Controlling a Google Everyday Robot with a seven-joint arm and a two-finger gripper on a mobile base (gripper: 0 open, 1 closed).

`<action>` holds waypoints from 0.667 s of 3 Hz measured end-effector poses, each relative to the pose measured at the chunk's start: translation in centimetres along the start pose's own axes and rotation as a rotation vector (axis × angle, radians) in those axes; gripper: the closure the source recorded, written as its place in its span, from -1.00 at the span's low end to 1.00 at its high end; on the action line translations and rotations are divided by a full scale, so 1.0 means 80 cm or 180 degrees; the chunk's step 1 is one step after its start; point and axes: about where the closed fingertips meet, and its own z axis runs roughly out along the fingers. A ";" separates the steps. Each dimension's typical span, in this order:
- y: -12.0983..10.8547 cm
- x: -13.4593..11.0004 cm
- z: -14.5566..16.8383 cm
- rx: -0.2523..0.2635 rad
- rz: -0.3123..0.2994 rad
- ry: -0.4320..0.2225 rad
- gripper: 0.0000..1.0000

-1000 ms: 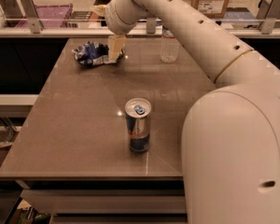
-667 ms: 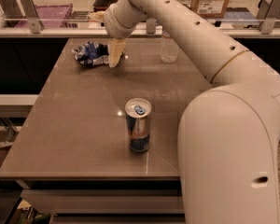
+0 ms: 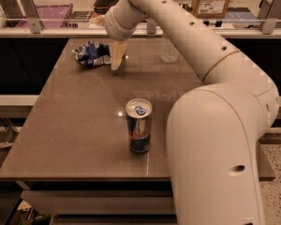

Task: Pick blue chip bag

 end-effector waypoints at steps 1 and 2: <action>0.003 0.006 0.008 -0.0121 -0.0032 0.0093 -1.00; 0.004 0.006 0.009 -0.0132 -0.0034 0.0097 -1.00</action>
Offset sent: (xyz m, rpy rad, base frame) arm 0.0028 0.0001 -0.0065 -0.0402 0.0073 0.0003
